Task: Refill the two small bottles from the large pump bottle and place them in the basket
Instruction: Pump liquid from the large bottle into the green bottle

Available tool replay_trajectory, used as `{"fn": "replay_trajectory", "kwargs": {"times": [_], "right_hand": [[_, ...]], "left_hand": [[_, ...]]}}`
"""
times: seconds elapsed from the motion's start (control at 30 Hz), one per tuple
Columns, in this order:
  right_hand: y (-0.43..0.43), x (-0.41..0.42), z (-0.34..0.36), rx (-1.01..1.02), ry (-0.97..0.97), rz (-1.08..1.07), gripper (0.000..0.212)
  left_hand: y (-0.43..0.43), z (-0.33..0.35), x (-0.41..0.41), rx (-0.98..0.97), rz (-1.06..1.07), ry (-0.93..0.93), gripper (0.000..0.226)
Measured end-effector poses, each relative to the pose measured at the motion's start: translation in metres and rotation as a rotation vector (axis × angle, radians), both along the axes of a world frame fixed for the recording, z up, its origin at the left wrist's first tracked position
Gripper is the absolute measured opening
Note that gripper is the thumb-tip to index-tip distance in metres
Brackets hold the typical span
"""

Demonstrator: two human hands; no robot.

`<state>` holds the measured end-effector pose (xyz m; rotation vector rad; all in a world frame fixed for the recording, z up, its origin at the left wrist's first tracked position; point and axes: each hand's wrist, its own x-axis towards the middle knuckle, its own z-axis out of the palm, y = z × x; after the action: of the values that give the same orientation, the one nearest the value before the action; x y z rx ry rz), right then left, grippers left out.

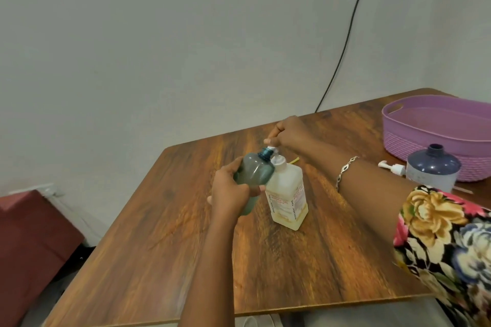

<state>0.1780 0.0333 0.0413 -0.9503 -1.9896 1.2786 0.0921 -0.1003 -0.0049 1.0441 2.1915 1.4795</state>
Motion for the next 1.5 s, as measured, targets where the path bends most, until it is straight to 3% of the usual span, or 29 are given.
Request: {"fn": "replay_trajectory", "kwargs": {"times": [0.8, 1.0, 1.37, 1.5], "right_hand": [[0.004, -0.002, -0.016, 0.048, -0.048, -0.048, 0.009], [0.003, 0.002, 0.006, 0.091, -0.103, 0.044, 0.013], [0.002, 0.001, -0.003, -0.013, 0.034, 0.010, 0.005], [0.004, 0.000, 0.000, -0.003, -0.024, 0.018, 0.005]], "left_hand": [[0.001, -0.006, 0.001, -0.048, 0.005, 0.003, 0.086], [-0.001, 0.006, -0.002, -0.020, 0.012, 0.023, 0.081], [-0.001, 0.001, 0.001, 0.007, -0.017, -0.035, 0.083], [0.001, -0.001, 0.000, 0.010, -0.028, -0.037, 0.082]]}}
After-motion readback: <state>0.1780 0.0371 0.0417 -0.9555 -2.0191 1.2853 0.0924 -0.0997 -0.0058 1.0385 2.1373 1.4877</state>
